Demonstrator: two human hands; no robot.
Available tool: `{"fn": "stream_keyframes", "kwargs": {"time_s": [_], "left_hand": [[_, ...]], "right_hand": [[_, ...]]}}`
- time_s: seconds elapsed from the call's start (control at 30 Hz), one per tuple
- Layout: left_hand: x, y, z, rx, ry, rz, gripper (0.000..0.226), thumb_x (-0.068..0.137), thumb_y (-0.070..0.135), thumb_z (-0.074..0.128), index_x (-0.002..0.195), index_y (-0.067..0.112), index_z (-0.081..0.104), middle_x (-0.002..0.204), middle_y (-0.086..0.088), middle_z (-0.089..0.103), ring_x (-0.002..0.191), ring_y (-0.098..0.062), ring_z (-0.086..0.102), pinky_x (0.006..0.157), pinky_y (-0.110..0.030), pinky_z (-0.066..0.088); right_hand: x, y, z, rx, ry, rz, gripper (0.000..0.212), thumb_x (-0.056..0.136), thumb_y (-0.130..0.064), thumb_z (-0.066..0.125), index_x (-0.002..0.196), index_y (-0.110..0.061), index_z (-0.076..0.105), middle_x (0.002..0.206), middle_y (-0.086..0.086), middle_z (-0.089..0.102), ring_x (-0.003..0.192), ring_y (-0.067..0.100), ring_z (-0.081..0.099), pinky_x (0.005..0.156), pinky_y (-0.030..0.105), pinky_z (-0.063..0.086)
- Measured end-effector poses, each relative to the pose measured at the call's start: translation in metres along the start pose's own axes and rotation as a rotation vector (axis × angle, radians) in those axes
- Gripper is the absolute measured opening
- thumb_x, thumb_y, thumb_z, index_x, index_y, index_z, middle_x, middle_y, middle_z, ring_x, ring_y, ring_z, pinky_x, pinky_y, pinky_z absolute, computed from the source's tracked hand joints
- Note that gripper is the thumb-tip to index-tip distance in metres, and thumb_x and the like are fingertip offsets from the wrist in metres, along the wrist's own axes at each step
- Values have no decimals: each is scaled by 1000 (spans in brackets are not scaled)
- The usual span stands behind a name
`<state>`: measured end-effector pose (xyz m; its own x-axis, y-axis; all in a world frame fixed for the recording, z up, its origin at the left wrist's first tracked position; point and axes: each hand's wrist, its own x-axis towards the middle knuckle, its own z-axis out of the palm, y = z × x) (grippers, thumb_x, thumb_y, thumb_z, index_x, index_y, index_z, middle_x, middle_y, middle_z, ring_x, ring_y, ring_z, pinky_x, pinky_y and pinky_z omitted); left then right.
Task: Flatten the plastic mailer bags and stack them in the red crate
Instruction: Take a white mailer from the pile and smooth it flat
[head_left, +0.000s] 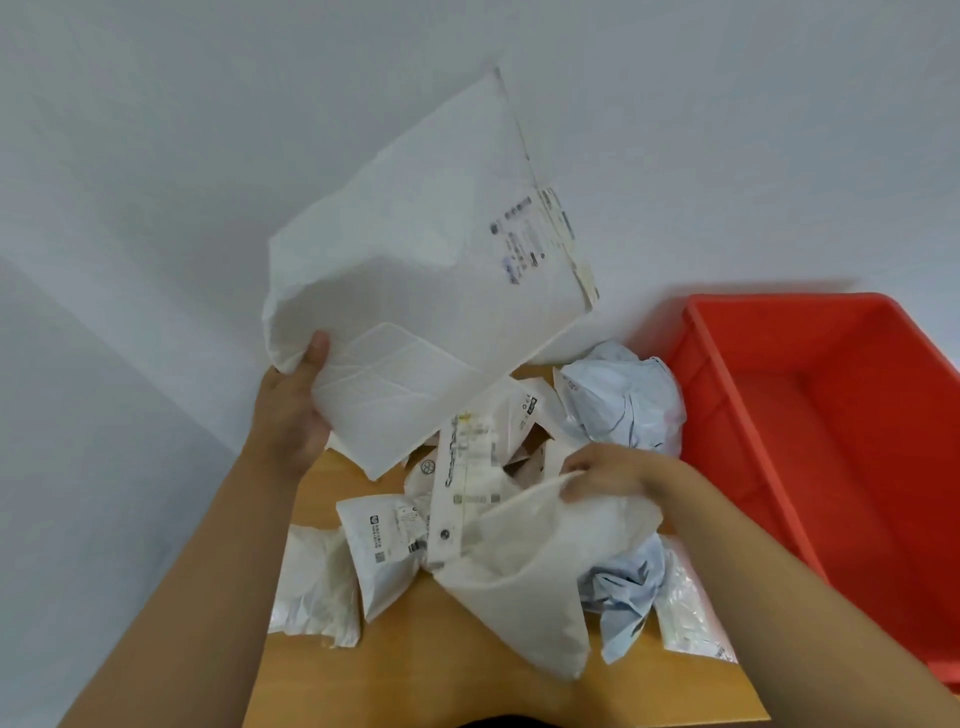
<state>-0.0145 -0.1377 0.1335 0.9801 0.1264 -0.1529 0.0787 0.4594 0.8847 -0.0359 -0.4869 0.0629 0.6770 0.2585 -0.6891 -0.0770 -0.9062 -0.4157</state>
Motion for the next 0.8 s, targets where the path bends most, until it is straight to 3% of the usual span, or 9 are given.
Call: {"fn": "stream_keyframes", "kwargs": {"time_s": [0.13,0.23,0.33,0.47,0.57,0.67,0.8], "left_hand": [[10,17,-13,-75,-6,59,51,99,28,55,146,10,46,144,-12,54,132,-29,52,104,-47,47],[10,27,-18,-107,0,89,58,96,35,60,147,12,44,146,-10,51,134,-28,49,110,-51,39],[6,32,-20,-142,-2,112,65,92,39,65,147,12,44,146,-10,51,135,-27,49,114,-51,34],[1,29,-23,-154,50,107,60,96,38,60,148,14,43,146,-8,52,134,-26,50,114,-51,34],[2,20,-29,-167,103,85,50,101,36,52,147,16,44,145,-6,53,133,-25,51,112,-52,35],[4,2,-34,-175,125,51,48,104,36,46,148,16,44,143,-5,56,131,-23,54,108,-50,40],[9,-35,-45,-207,151,-24,51,103,38,45,148,14,43,142,-6,56,129,-23,55,103,-48,48]], "right_hand": [[-13,15,-44,410,136,27,28,86,-40,70,112,-28,69,113,-4,69,107,16,63,98,33,47],[-12,23,-66,631,309,15,16,94,-29,62,108,-27,71,107,3,71,102,20,65,92,37,49],[-5,25,-75,941,432,82,18,92,-24,62,101,-11,71,94,15,73,82,30,70,70,37,54],[12,20,-77,1194,658,149,20,92,-22,60,96,-5,68,84,10,70,73,27,66,69,37,53],[35,23,-81,1258,859,227,43,83,-34,61,113,-5,66,100,8,70,87,25,65,76,37,50],[51,18,-80,1260,1031,225,30,92,-20,53,115,-3,59,104,11,60,90,26,55,73,34,41],[77,23,-71,1056,1124,252,24,92,-18,47,103,-2,61,97,11,58,88,28,52,74,34,40]]}}
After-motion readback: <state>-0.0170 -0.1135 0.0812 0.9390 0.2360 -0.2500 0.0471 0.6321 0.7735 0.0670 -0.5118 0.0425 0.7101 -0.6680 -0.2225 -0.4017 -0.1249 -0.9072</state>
